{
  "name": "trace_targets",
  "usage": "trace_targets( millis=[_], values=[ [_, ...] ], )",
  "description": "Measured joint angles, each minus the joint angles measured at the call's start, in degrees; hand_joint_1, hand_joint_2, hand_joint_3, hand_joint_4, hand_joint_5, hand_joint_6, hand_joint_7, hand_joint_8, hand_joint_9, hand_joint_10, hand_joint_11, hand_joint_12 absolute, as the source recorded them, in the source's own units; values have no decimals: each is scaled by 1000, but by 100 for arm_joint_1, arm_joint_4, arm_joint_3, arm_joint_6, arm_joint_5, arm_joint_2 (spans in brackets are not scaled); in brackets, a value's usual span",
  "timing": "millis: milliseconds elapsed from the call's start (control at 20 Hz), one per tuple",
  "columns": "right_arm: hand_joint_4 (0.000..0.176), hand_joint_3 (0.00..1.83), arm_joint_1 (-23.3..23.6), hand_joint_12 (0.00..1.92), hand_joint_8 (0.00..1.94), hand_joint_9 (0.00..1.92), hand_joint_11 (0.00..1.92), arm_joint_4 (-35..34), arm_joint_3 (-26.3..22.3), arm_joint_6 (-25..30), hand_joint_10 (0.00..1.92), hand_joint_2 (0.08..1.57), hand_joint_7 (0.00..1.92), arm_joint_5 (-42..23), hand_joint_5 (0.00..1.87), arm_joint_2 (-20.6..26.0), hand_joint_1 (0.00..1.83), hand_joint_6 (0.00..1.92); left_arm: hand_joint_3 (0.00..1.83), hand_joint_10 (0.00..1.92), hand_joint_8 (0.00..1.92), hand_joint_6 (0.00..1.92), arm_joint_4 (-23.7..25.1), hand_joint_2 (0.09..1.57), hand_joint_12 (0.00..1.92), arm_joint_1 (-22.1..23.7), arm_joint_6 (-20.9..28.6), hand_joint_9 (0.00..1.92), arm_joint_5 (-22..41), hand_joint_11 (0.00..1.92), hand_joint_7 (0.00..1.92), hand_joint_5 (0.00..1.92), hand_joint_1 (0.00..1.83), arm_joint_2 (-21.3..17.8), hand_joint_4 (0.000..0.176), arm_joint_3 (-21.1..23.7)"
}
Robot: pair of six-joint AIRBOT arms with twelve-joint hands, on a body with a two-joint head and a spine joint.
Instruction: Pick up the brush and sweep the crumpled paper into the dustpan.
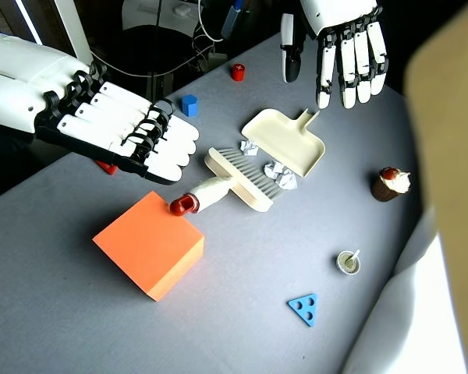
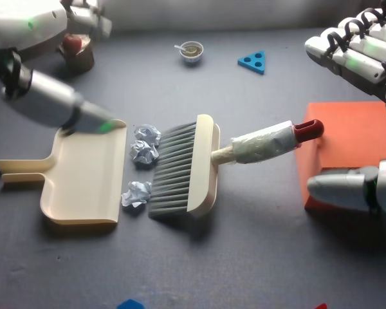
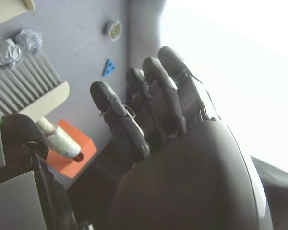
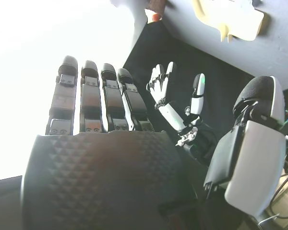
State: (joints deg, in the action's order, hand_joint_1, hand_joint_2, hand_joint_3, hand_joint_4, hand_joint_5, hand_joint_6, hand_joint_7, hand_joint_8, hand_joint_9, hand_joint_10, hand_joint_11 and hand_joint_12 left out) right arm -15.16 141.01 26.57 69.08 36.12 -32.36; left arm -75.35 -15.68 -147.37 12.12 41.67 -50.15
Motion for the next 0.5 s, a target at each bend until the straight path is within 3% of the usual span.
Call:
trace_targets(
  millis=[200, 500],
  values=[
    [0, 0, 2, 119, 8, 72, 48, -2, 2, 0, 6, 839, 55, 2, 13, 0, 0, 5, 5, 9, 10, 8, -463, 861, 291, 74, -481, 210, 192, 132, 187, 155, 0, 0, 0, 59],
    [0, 0, 2, 95, 1, 59, 36, 2, 0, 0, 1, 850, 44, 4, 11, 0, 0, 2, 10, 0, 0, 0, -616, 874, 258, 15, -802, 178, 177, 105, 156, 121, 10, -20, 0, 59]
  ],
)
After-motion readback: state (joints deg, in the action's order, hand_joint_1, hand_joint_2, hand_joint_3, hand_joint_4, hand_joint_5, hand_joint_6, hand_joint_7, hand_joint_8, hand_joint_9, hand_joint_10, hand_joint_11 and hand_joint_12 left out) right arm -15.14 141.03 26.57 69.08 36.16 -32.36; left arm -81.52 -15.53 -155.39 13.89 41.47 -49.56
